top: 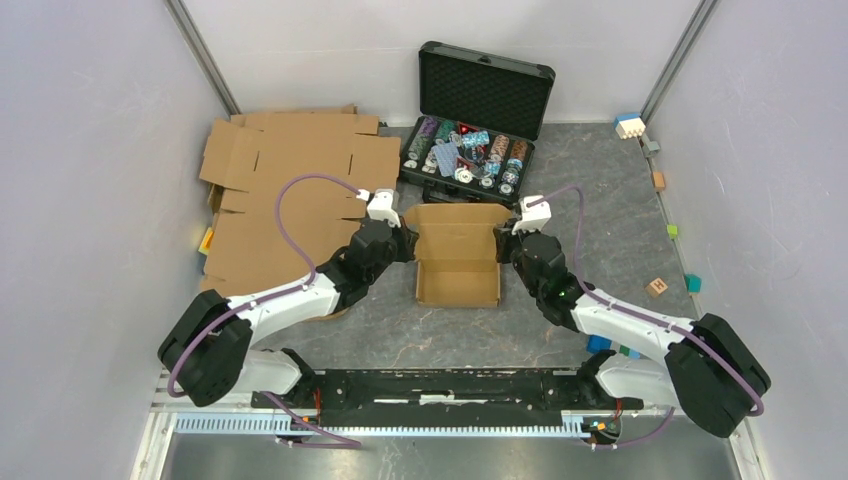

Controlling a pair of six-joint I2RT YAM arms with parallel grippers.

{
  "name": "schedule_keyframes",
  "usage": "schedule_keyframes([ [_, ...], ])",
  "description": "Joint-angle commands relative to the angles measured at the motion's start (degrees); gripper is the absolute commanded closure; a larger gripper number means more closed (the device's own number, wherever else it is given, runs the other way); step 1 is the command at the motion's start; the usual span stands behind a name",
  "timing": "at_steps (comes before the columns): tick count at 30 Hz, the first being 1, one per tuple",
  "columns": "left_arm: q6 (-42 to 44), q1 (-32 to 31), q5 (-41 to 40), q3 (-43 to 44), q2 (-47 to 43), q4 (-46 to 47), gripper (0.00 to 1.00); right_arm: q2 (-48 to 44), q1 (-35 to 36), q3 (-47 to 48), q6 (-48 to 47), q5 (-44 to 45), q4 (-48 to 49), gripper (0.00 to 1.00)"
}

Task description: Fold the paper box

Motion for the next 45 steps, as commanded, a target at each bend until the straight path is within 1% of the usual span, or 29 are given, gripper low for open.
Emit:
schedule_keyframes([
  [1,-5.88,-1.33,0.26,0.17,-0.68,4.92,0.98,-1.78,1.35,-1.75,0.23,0.38,5.7,0.94],
  [5,-4.49,-4.82,-3.2,-0.11,-1.1,5.81,0.98,-2.24,2.03,-2.67,-0.02,0.1,5.3,0.91],
  [9,-3.02,-8.5,-8.22,-2.0,-1.64,7.48,0.98,-3.09,2.51,-3.62,-0.35,-0.19,4.6,0.86],
  [13,-2.29,-10.89,-12.17,-4.95,-2.4,10.99,0.98,-4.89,2.84,-5.06,0.07,0.07,4.93,0.77],
  [19,1.4,-12.37,-15.27,-5.61,-3.34,12.31,0.98,-7.87,2.88,-5.79,-1.63,-0.11,3.34,0.74],
  [24,3.63,-13.17,-15.36,-6.31,-4.51,12.74,0.98,-11.7,2.86,-6.36,-4.9,-2.61,-0.72,0.51],
  [26,4.28,-13.4,-15.54,-6.86,-5.05,13.08,0.98,-13.14,2.89,-6.77,-4.46,-1.96,-2.86,0.46],
  [31,6.55,-14.07,-16.58,-7.97,-6.54,13.35,0.98,-15.85,2.83,-6.05,-1.77,-2.1,-10.71,0.44],
  [33,7.33,-14.38,-16.61,-8.11,-7.0,13.15,0.98,-16.3,2.81,-5.68,-0.94,-2.54,-13.45,0.42],
  [35,8.15,-14.58,-16.53,-8.13,-7.5,13.0,0.98,-16.56,2.82,-5.03,-0.45,-2.49,-16.38,0.28],
  [36,8.67,-14.66,-16.33,-8.13,-7.59,12.9,0.98,-16.54,2.81,-4.65,-0.62,-2.64,-17.52,0.23],
  [38,9.68,-14.68,-15.97,-8.2,-7.68,12.88,0.98,-16.06,2.78,-3.12,-1.54,-3.12,-19.94,0.25],
  [41,11.67,-14.76,-15.47,-7.28,-7.38,11.52,0.98,-15.71,2.72,-0.84,-2.46,-2.8,-23.07,0.33],
  [45,13.77,-14.76,-15.44,-6.73,-7.19,10.99,0.98,-15.29,2.4,1.6,-5.94,-2.54,-24.06,0.32],
])
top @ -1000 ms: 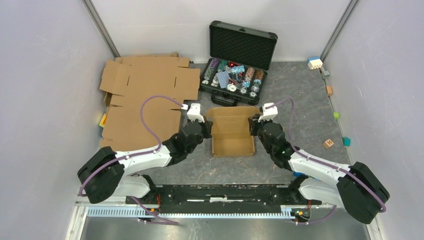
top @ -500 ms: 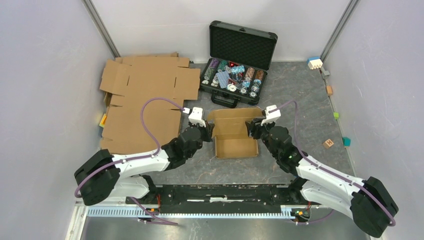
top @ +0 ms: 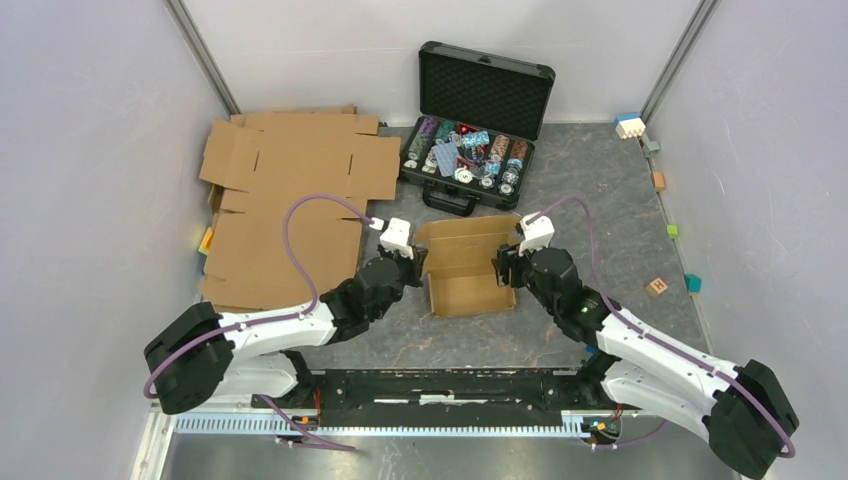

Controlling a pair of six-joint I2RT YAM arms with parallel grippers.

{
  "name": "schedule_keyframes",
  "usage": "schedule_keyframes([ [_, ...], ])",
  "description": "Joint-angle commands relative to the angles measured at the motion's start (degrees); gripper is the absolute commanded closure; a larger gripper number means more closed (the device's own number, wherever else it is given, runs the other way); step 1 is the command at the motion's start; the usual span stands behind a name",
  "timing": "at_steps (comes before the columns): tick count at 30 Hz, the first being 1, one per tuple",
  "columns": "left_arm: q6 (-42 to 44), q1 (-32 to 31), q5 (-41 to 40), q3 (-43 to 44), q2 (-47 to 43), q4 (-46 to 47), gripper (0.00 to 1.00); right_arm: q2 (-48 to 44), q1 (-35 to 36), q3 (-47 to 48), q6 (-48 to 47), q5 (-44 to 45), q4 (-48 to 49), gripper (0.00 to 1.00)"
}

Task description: Fold the paper box

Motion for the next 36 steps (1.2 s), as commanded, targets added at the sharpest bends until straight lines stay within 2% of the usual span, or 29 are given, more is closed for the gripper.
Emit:
schedule_keyframes([
  [1,5.31,-0.3,-1.17,1.32,-0.84,1.3,0.98,0.71,-0.43,5.64,-4.48,-0.75,-2.62,0.32],
  [6,7.72,-0.31,-0.13,2.95,1.31,0.38,0.97,3.51,-4.45,8.43,-6.38,-9.09,-3.6,0.36],
  [9,8.1,-0.22,-0.25,4.95,3.5,-1.57,0.97,4.84,-7.23,9.61,-5.9,-12.77,-3.89,0.54],
  [11,8.06,-0.22,-0.16,5.49,4.3,-1.84,0.97,5.63,-8.42,10.35,-5.59,-14.29,-4.29,0.61],
  [14,8.06,-0.22,-0.63,5.86,4.87,-1.93,0.97,6.71,-8.94,11.6,-5.42,-14.32,-5.51,0.7],
  [17,7.98,-0.22,-0.58,6.02,4.88,-1.91,0.97,7.58,-9.2,12.31,-5.47,-13.75,-6.97,0.74],
  [19,7.01,-0.2,-0.69,6.51,4.61,-2.82,0.95,8.07,-9.31,12.84,-5.57,-12.66,-7.79,0.86],
  [21,5.36,-0.18,-0.71,7.76,4.19,-5.94,0.9,8.36,-9.33,13.24,-5.55,-12.05,-8.29,1.0],
  [23,2.9,-0.18,-0.6,10.19,3.77,-10.48,0.82,8.31,-9.31,13.04,-5.9,-11.93,-8.3,1.0],
  [25,-0.99,0.55,0.15,13.75,3.76,-17.9,0.71,7.95,-9.3,12.61,-6.27,-11.42,-7.96,1.0],
  [28,-6.43,4.98,7.72,20.99,5.8,-31.09,0.7,7.2,-9.32,11.4,-6.66,-10.76,-6.71,1.0],
  [30,-8.08,7.12,12.24,24.26,7.01,-36.28,0.7,6.59,-9.31,10.6,-6.8,-10.67,-6.09,1.0],
  [36,-7.03,8.61,12.05,31.1,11.16,-46.13,0.7,6.2,-9.31,10.17,-7.01,-10.96,-4.56,1.0],
])
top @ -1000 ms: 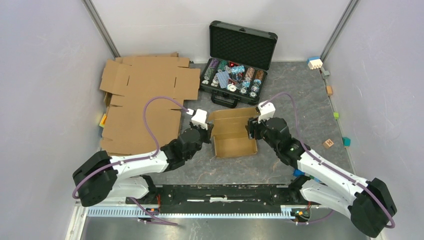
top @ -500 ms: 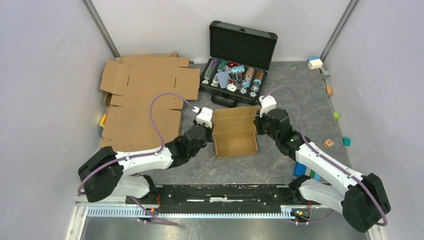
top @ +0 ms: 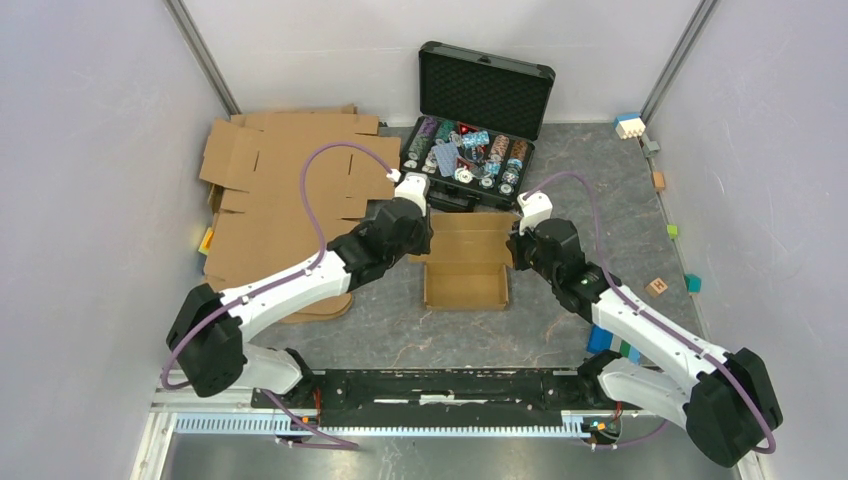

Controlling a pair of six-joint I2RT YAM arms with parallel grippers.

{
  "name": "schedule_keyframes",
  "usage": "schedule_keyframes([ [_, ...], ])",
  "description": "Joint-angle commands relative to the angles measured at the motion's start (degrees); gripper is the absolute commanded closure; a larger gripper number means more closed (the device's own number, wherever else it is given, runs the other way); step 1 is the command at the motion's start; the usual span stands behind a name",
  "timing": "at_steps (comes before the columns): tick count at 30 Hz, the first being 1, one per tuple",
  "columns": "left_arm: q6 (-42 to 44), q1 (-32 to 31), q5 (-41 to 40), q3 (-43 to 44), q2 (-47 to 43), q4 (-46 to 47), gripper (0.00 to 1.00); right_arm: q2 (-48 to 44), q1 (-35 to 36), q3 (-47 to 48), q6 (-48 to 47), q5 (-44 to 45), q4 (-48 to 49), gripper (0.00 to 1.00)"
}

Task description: Fold the paper box

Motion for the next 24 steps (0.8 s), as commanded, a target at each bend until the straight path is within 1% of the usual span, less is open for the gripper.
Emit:
schedule_keyframes([
  [1,-1.87,0.35,1.93,5.17,3.43,-11.37,0.71,-1.25,0.2,-0.25,-1.11,-0.26,3.12,1.0],
  [3,-1.22,0.35,1.43,6.85,4.68,-13.25,0.71,-1.48,0.2,-0.25,-1.29,-0.14,3.22,1.0],
  [7,-0.75,0.35,0.06,9.52,5.82,-17.69,0.67,-1.89,0.16,-0.25,-1.46,0.01,3.12,1.0],
  [11,0.87,0.35,0.75,7.73,2.21,-17.4,0.57,-1.89,0.2,-0.34,-1.67,0.03,3.23,1.0],
  [15,3.82,1.42,0.14,5.0,-2.25,-16.74,0.51,-1.83,0.2,-0.35,-1.75,-0.17,3.31,1.0],
  [19,6.94,2.91,4.91,2.83,-4.35,-12.19,0.5,-1.58,0.2,-0.43,-1.76,-0.61,3.3,1.0],
  [24,8.61,5.31,8.59,7.45,0.01,-15.28,0.51,-1.83,0.2,-0.52,-1.67,-0.87,3.45,1.0],
])
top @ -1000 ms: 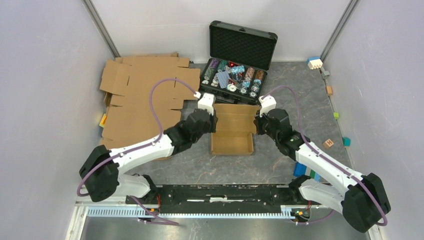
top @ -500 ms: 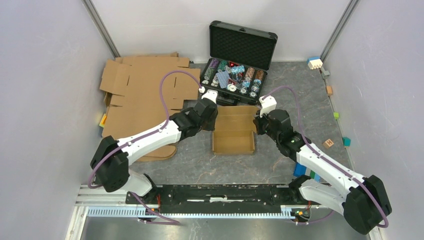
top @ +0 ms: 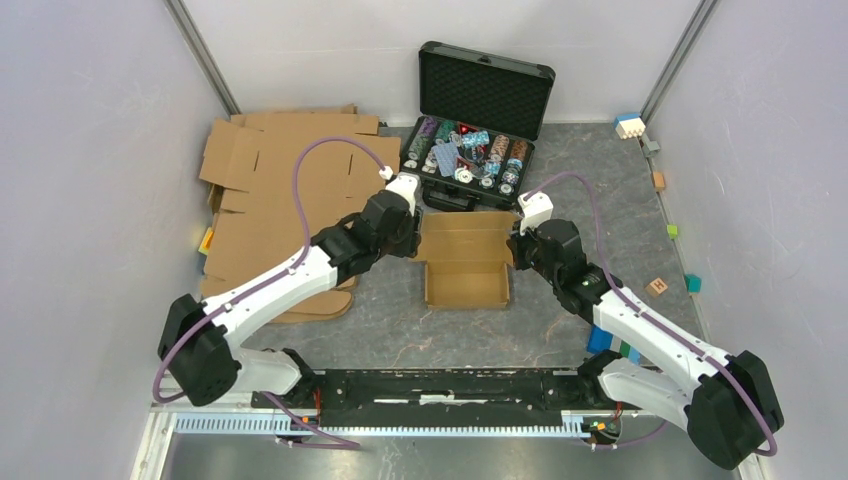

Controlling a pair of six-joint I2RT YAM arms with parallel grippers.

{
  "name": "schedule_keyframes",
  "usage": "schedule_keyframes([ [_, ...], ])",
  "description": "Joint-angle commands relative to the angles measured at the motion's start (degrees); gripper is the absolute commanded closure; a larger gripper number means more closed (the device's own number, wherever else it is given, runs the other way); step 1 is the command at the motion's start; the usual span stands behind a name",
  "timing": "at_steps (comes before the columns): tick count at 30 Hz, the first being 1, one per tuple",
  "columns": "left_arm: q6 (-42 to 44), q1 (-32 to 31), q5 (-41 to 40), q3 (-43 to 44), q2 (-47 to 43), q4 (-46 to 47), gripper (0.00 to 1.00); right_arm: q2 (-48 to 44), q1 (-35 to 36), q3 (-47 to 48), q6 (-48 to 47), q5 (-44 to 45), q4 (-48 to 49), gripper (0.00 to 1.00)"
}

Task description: Fold the paper box

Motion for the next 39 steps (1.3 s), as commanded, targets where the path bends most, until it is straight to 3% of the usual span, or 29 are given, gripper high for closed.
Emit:
schedule_keyframes([
  [1,4.7,2.3,6.25,4.04,3.55,-0.15,0.51,-1.05,0.25,-0.03,-0.73,-0.72,2.34,1.0],
  [8,5.49,4.88,10.13,6.02,6.36,-0.81,0.51,-0.87,0.18,-0.19,-0.47,-1.25,2.52,1.0],
  [14,4.78,5.18,10.94,7.1,9.41,-0.77,0.56,-0.61,0.2,-0.25,-0.2,-1.33,2.76,1.0],
  [18,4.11,5.2,11.65,7.24,9.96,-1.11,0.72,-0.2,0.2,-0.21,0.11,-1.45,2.87,1.0],
  [23,3.47,5.17,12.02,7.11,9.44,-2.36,0.76,0.15,0.2,-0.21,0.26,-1.56,3.04,1.0],
  [26,3.03,5.13,12.5,7.46,9.46,-3.52,0.87,0.27,0.18,-0.03,0.35,-1.57,3.04,1.0],
  [29,2.01,5.2,13.57,7.37,9.41,-4.0,0.88,0.34,0.2,0.05,0.66,-1.55,3.21,1.0],
  [35,1.01,5.19,13.3,6.46,9.09,-4.2,0.77,0.23,0.2,-0.54,0.77,-1.53,3.48,1.0],
  [39,0.57,5.16,12.35,6.32,9.08,-5.09,0.79,0.1,0.23,-0.61,0.8,-1.51,3.48,1.0],
])
